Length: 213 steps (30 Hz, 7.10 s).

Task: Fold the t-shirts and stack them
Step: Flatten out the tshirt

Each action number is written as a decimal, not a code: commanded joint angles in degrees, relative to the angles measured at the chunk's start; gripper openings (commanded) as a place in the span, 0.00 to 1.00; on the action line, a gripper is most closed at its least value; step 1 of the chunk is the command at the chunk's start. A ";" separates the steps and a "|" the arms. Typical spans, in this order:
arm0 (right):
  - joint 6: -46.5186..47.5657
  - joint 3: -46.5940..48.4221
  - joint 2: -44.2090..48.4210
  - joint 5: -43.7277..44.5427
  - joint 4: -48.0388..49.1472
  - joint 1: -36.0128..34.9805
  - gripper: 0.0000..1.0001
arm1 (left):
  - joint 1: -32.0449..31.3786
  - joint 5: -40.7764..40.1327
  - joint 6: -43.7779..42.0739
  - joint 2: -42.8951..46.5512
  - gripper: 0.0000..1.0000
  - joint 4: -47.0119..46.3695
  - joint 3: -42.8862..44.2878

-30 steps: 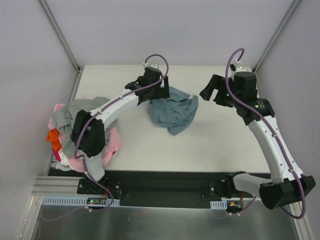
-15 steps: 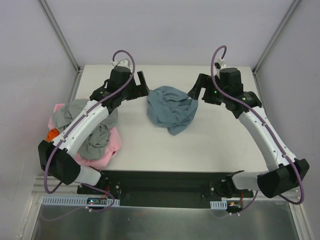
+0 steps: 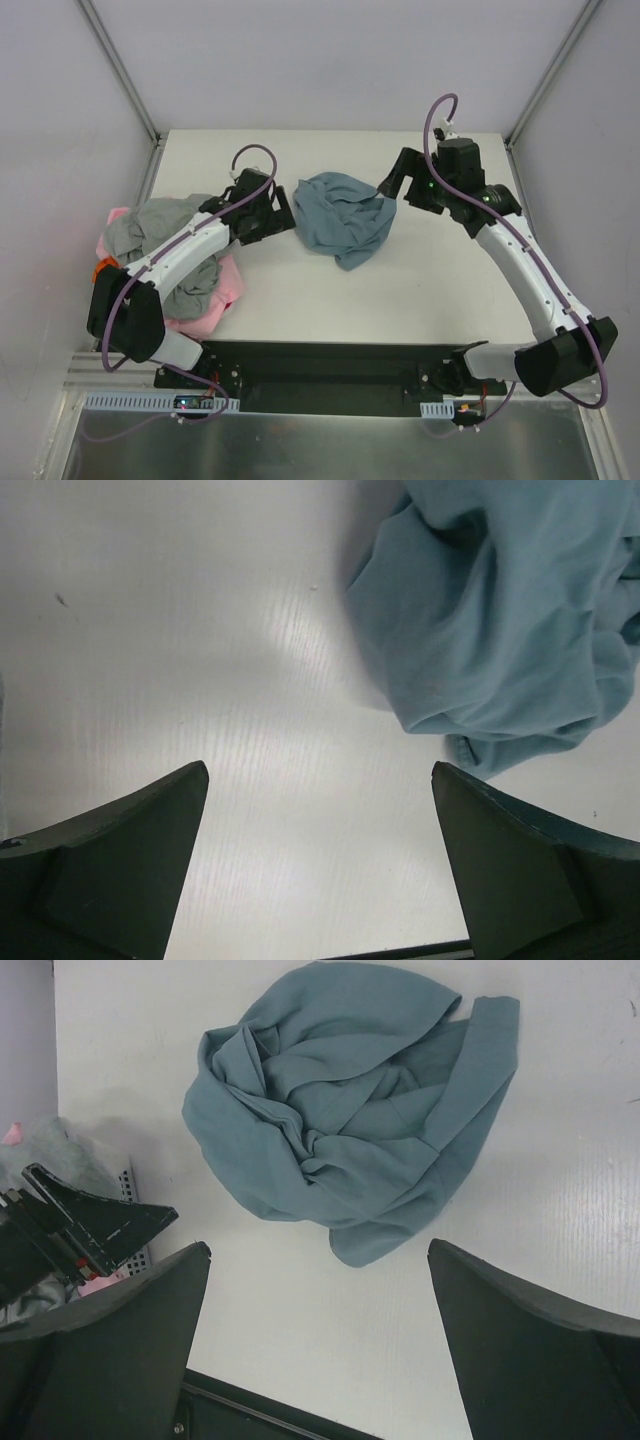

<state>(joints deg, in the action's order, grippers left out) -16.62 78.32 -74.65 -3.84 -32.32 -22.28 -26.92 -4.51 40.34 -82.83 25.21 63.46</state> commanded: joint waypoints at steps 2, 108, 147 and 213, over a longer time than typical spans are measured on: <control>-3.77 -0.63 -3.03 1.20 0.68 -1.53 0.96 | 3.52 0.73 2.29 -1.55 0.94 0.28 -0.62; 28.57 37.00 -7.79 32.22 2.26 -5.31 0.01 | 1.25 4.32 -17.66 3.47 0.00 -8.78 39.81; 6.16 14.33 -25.37 20.01 -8.47 18.77 0.01 | -8.14 4.25 6.24 4.70 0.88 -5.53 -5.19; -3.94 -14.52 -26.77 24.76 -1.53 -14.46 0.56 | -11.67 -12.54 12.22 -1.64 0.00 -6.40 -13.80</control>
<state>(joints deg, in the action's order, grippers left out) -21.37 62.48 -99.63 18.13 -32.05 -36.53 -39.27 -15.59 54.94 -87.15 16.97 49.65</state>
